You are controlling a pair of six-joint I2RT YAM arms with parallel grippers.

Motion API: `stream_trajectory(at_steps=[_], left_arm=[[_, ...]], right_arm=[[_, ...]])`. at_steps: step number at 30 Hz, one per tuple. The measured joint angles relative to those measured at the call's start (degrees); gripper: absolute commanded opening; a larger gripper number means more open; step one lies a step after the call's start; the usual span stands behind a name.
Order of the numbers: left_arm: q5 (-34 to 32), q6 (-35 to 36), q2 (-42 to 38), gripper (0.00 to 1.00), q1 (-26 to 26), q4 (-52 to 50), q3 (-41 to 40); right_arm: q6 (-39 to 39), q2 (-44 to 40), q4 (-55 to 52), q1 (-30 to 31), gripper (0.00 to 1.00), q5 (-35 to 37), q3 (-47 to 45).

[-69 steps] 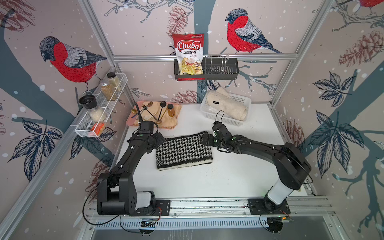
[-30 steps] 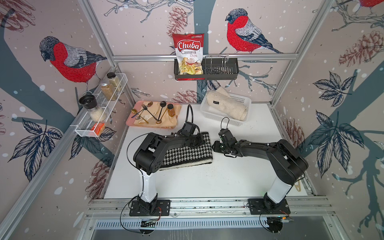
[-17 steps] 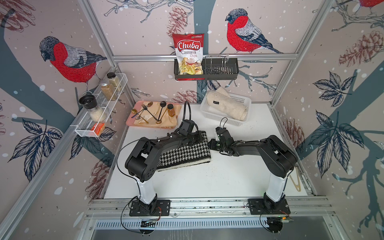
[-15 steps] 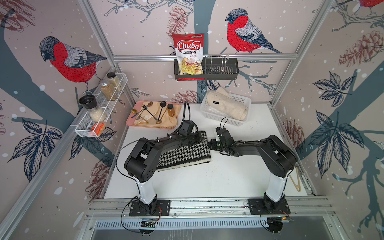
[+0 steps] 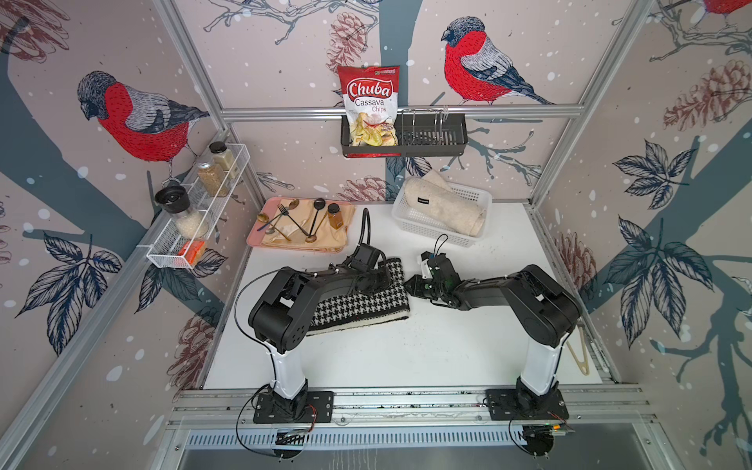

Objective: Roll up the scarf and place it into the basket
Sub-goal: Fold the scarf at the center of the board, then roll the scarf at the center of the board.

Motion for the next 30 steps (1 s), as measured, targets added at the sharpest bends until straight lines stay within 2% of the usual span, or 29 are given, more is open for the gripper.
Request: stream_trajectory(at_steps=[7, 12, 21, 30], left_arm=[[-3.2, 0.4, -7.0, 0.0, 0.1, -3.1, -2.3], [-5.9, 0.9, -7.8, 0.0, 0.8, -5.4, -4.1], [-4.5, 0.9, -4.8, 0.0, 2.2, -1.9, -5.8], [-1.8, 0.9, -6.1, 0.0, 3.8, 2.3, -9.1]], right_arm=[[1.1, 0.7, 0.7, 0.3, 0.2, -2.6, 0.3], [1.3, 1.6, 1.6, 0.5, 0.2, -3.6, 0.7], [1.3, 1.6, 0.7, 2.3, 0.2, -4.0, 2.3], [1.0, 1.5, 0.7, 5.1, 0.2, -5.3, 6.4]])
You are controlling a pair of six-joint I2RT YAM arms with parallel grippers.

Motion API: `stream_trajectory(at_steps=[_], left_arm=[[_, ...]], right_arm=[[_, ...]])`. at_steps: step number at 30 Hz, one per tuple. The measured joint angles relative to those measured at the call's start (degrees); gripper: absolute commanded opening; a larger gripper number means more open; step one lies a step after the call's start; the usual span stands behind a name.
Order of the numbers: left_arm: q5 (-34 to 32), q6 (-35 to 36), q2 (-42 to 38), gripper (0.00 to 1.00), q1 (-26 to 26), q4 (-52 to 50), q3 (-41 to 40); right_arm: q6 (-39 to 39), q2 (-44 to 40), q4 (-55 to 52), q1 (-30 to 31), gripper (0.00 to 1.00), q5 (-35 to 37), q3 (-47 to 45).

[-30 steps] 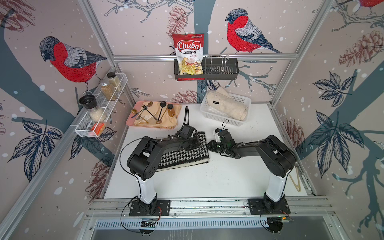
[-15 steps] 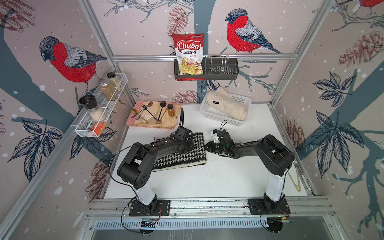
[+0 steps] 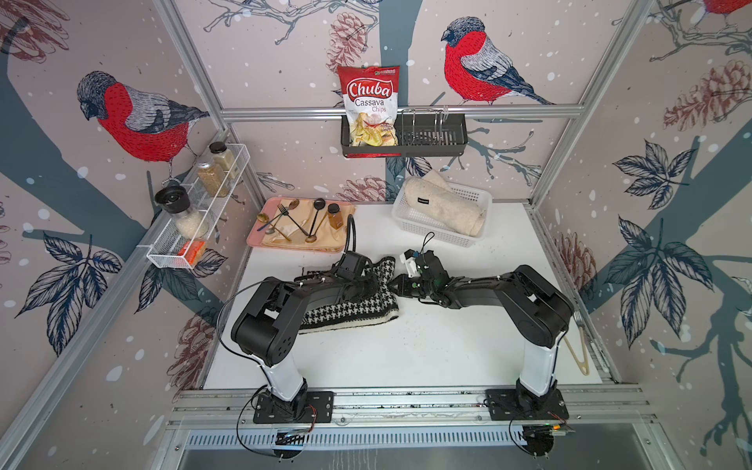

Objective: Roll up the scarf and place it into the basket
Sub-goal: Roll the scarf at the center of the board.

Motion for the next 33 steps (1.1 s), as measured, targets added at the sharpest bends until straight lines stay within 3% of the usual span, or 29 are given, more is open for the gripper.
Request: stream_trajectory(at_steps=[23, 33], left_arm=[[2.4, -0.1, -3.4, 0.0, 3.9, 2.8, -5.1], [-7.4, 1.6, -10.5, 0.0, 4.1, -13.1, 0.8]], right_arm=[[-1.7, 8.5, -4.3, 5.0, 0.2, -2.6, 12.4], [-2.8, 12.2, -7.7, 5.3, 0.18, -1.7, 15.5]])
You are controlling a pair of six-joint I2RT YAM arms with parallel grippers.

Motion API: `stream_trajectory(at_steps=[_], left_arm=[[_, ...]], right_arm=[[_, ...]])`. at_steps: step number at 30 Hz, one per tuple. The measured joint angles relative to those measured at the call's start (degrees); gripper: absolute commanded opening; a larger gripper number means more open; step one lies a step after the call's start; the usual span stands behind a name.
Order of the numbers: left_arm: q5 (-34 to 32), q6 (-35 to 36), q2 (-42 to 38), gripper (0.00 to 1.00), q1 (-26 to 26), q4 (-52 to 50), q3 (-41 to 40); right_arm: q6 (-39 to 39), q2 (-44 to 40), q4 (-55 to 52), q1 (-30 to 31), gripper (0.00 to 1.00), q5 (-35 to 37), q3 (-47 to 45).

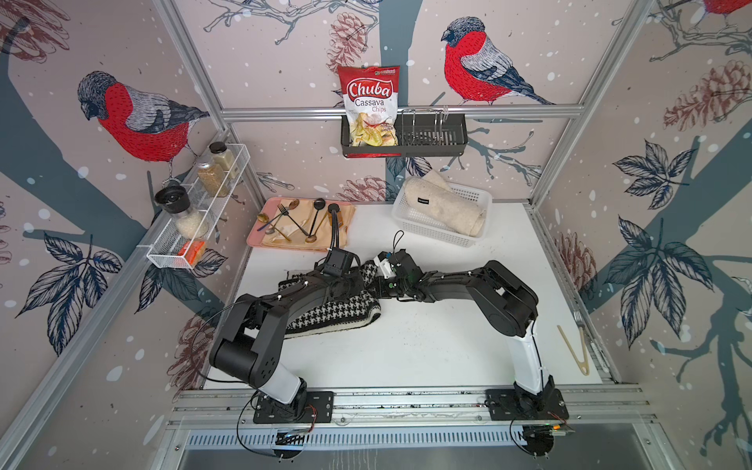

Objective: Roll up the scarf and place it into the basket
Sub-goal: Roll the scarf at the center of the board.

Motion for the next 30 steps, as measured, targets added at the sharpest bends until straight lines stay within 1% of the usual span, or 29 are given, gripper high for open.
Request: stream_trajectory(at_steps=[7, 11, 14, 17, 24, 28, 30], left_arm=[[-4.1, 1.4, -4.4, 0.0, 0.6, -6.3, 0.6], [-3.9, 2.5, -6.4, 0.0, 1.2, -6.7, 0.4], [-1.4, 3.0, -6.7, 0.0, 1.3, -4.9, 0.3], [1.1, 3.9, -5.0, 0.0, 1.4, -2.4, 0.6], [6.3, 3.9, 1.6, 0.0, 1.7, 2.9, 1.6], [7.4, 3.8, 3.0, 0.0, 1.8, 4.8, 1.5], [6.6, 3.7, 3.3, 0.0, 2.2, 4.9, 1.3]], right_arm=[[-0.2, -0.4, -0.7, 0.5, 0.18, 0.4, 0.2], [-0.5, -0.4, -2.1, 1.5, 0.18, 0.4, 1.5], [-1.6, 0.0, -3.1, 2.4, 0.18, 0.3, 2.9], [-1.7, 0.7, -3.8, 2.8, 0.18, 0.2, 3.5], [-1.9, 0.7, -4.7, 2.9, 0.18, 0.3, 3.7], [-2.1, 0.7, -5.2, 2.9, 0.18, 0.3, 3.8], [-2.3, 0.7, -5.3, 2.9, 0.18, 0.3, 3.9]])
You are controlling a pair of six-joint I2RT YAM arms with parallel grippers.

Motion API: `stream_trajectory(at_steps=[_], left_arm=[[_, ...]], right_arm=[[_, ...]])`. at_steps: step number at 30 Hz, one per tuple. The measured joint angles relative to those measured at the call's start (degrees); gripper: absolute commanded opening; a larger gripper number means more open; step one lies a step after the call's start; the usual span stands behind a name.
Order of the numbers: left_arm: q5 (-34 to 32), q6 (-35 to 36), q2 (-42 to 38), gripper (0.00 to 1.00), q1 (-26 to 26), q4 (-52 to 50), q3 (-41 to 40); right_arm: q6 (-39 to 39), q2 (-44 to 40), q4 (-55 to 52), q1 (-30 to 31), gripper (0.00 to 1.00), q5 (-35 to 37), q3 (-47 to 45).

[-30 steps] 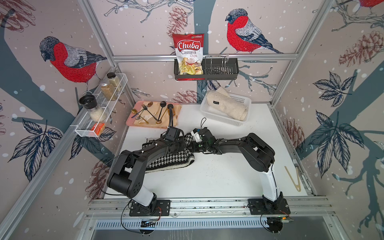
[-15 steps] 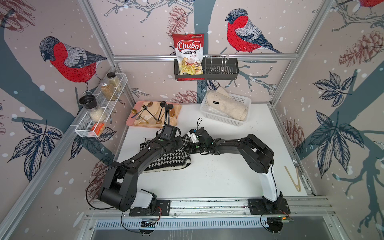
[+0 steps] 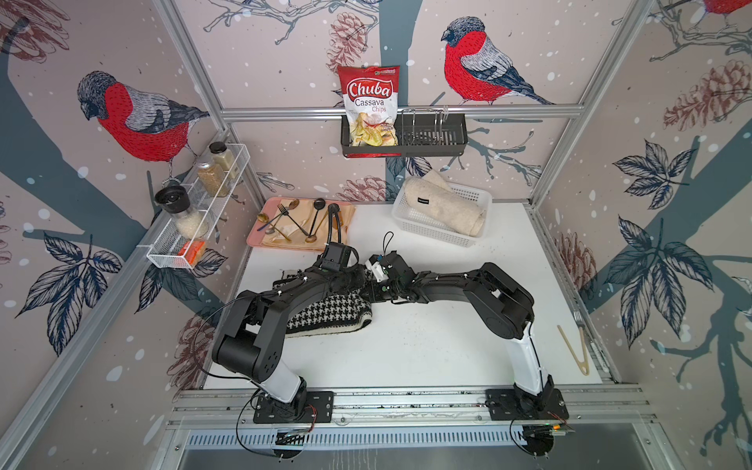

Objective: Roll up the scarf and place it into the basket
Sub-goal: Roll the scarf at the center of the board.

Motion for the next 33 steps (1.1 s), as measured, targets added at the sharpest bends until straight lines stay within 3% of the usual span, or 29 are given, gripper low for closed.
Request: stream_trajectory(at_steps=[6, 12, 21, 33], left_arm=[[-1.9, -1.4, -2.8, 0.0, 2.5, -0.7, -2.1], [1.0, -2.3, -9.1, 0.0, 2.7, 1.3, -3.5], [6.2, -2.6, -3.9, 0.0, 2.6, 4.8, -4.1], [5.6, -2.8, -0.3, 0.0, 6.0, 7.5, -7.1]], right_arm=[[-0.7, 0.2, -0.4, 0.0, 0.18, 0.0, 0.4], [-0.8, 0.9, -0.4, 0.0, 0.18, -0.1, 1.0], [-0.8, 1.0, -0.5, 0.0, 0.18, -0.1, 1.3], [-1.3, -5.0, -3.6, 2.9, 0.2, 1.9, -3.4]])
